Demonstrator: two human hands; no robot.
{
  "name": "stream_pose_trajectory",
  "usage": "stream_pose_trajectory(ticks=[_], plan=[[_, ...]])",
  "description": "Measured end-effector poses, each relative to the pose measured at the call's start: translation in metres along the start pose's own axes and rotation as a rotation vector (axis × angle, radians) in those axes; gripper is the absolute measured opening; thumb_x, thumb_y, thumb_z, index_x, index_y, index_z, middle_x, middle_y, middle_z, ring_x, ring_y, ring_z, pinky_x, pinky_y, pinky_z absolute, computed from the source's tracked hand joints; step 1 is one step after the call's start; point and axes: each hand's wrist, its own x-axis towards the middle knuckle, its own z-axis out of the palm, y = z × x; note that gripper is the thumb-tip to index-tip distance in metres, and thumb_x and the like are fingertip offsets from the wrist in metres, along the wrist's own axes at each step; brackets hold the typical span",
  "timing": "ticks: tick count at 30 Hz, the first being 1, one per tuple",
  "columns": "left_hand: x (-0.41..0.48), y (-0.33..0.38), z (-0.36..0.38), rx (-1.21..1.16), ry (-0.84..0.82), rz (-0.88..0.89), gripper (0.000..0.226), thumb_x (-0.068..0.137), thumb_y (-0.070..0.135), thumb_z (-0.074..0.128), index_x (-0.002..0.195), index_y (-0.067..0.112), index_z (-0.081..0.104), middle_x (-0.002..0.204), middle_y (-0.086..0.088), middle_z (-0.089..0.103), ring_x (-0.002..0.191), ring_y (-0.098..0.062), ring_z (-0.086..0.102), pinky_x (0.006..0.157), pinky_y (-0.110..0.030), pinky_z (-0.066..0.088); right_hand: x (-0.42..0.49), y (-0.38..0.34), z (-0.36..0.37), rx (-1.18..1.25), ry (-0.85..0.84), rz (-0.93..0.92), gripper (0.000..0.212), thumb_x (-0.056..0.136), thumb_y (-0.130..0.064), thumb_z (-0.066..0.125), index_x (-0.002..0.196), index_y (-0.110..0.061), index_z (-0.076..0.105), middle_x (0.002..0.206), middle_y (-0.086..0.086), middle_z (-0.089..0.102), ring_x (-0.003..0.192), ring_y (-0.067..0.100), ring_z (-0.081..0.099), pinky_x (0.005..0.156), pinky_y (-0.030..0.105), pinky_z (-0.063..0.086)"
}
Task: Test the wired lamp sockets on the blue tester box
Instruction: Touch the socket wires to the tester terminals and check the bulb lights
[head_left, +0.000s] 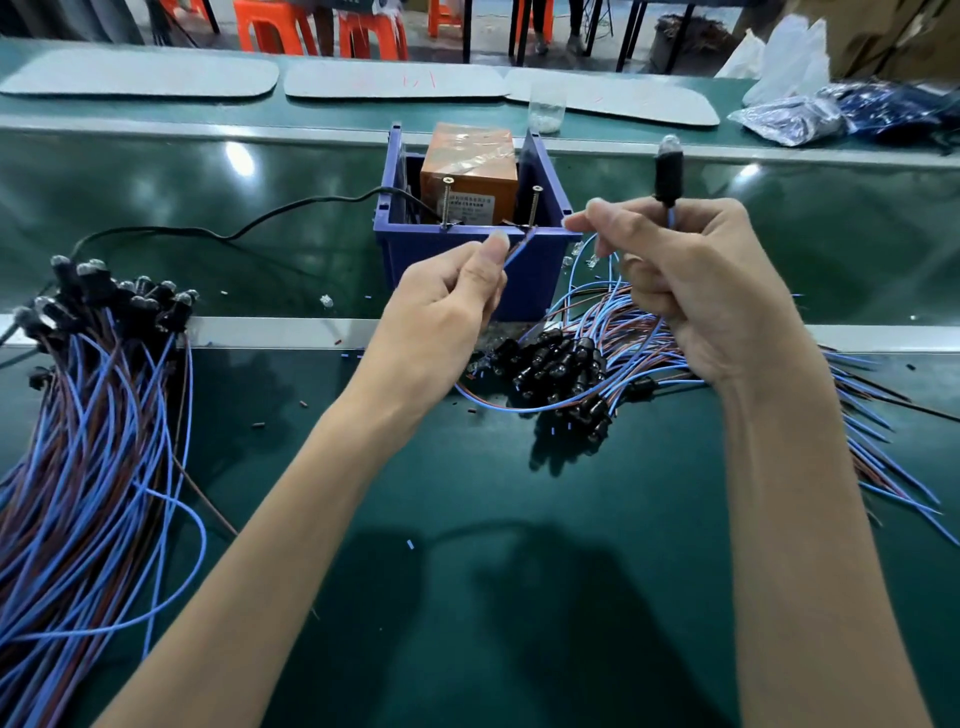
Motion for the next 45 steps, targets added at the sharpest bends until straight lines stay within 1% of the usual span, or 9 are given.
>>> stream_pose_trajectory(ticks=[3, 6, 10, 13, 22, 32, 37, 41, 45], plan=[[0.000, -0.001, -0.001, 0.049, -0.006, 0.028, 0.044, 0.102, 0.032, 0.041, 0.060, 0.019, 0.037, 0.048, 0.013, 0.029, 0.044, -0.004, 0.023, 0.042, -0.018, 0.021, 0.000, 0.000, -0.001, -0.029, -0.042, 0.013, 0.009, 0.085, -0.018, 0.070, 0.080, -0.014, 0.076, 0.064, -0.002, 0.062, 0.041, 0.003, 0.021, 0.036, 0.012, 0.018], [-0.001, -0.003, -0.001, 0.111, -0.011, 0.044, 0.043, 0.102, 0.033, 0.043, 0.062, 0.018, 0.040, 0.048, 0.012, 0.030, 0.044, -0.006, 0.025, 0.042, -0.019, 0.023, 0.000, 0.000, 0.001, -0.060, -0.073, 0.039, 0.008, 0.082, -0.017, 0.072, 0.084, -0.009, 0.074, 0.061, -0.002, 0.066, 0.040, 0.004, 0.021, 0.035, 0.012, 0.018], [-0.001, -0.002, -0.001, 0.149, -0.016, 0.049, 0.043, 0.100, 0.032, 0.047, 0.061, 0.016, 0.042, 0.053, 0.007, 0.031, 0.047, -0.007, 0.025, 0.044, -0.017, 0.024, -0.001, 0.000, 0.009, -0.091, -0.128, 0.050, 0.004, 0.081, -0.010, 0.072, 0.079, -0.007, 0.071, 0.060, 0.001, 0.068, 0.040, 0.004, 0.022, 0.036, 0.012, 0.019], [0.000, -0.002, -0.002, 0.194, 0.000, 0.053, 0.043, 0.099, 0.031, 0.049, 0.060, 0.015, 0.045, 0.045, 0.012, 0.030, 0.042, -0.006, 0.025, 0.043, -0.014, 0.022, -0.001, 0.001, 0.010, -0.125, -0.137, 0.046, 0.008, 0.083, -0.007, 0.071, 0.075, -0.010, 0.070, 0.059, 0.000, 0.068, 0.040, 0.004, 0.023, 0.036, 0.012, 0.020], [0.000, -0.001, -0.005, 0.250, 0.020, 0.036, 0.040, 0.098, 0.032, 0.051, 0.061, 0.017, 0.051, 0.037, 0.011, 0.031, 0.037, -0.006, 0.027, 0.041, -0.014, 0.022, 0.003, 0.008, 0.019, -0.273, -0.124, 0.070, 0.017, 0.092, -0.014, 0.063, 0.075, -0.016, 0.064, 0.053, -0.010, 0.061, 0.035, 0.002, 0.028, 0.036, 0.011, 0.023], [0.000, -0.002, -0.002, 0.250, 0.063, 0.055, 0.039, 0.099, 0.030, 0.051, 0.062, 0.017, 0.051, 0.035, 0.012, 0.033, 0.035, -0.005, 0.031, 0.040, -0.012, 0.023, 0.002, 0.006, 0.018, -0.264, -0.148, 0.076, 0.020, 0.094, -0.018, 0.061, 0.075, -0.014, 0.063, 0.047, -0.013, 0.056, 0.035, 0.002, 0.027, 0.036, 0.010, 0.023], [0.000, -0.003, -0.003, 0.239, 0.077, 0.065, 0.039, 0.099, 0.030, 0.051, 0.061, 0.018, 0.050, 0.037, 0.012, 0.033, 0.037, -0.005, 0.029, 0.041, -0.013, 0.022, 0.002, 0.007, 0.019, -0.268, -0.165, 0.063, 0.016, 0.091, -0.015, 0.064, 0.076, -0.016, 0.064, 0.056, -0.009, 0.064, 0.039, 0.002, 0.027, 0.037, 0.012, 0.023], [0.002, -0.004, -0.005, 0.247, 0.079, 0.066, 0.039, 0.098, 0.031, 0.051, 0.061, 0.019, 0.050, 0.037, 0.011, 0.032, 0.037, -0.007, 0.028, 0.041, -0.014, 0.021, 0.001, 0.007, 0.019, -0.320, -0.166, 0.041, 0.017, 0.091, -0.016, 0.065, 0.074, -0.018, 0.065, 0.059, -0.008, 0.065, 0.037, 0.001, 0.036, 0.038, 0.009, 0.027], [0.002, -0.004, -0.008, 0.272, 0.074, 0.071, 0.039, 0.098, 0.033, 0.052, 0.061, 0.020, 0.051, 0.038, 0.011, 0.030, 0.038, -0.007, 0.027, 0.042, -0.016, 0.020, 0.000, 0.006, 0.022, -0.318, -0.181, 0.034, 0.019, 0.094, -0.013, 0.061, 0.075, -0.017, 0.062, 0.046, -0.015, 0.056, 0.036, -0.003, 0.045, 0.040, 0.007, 0.033]])
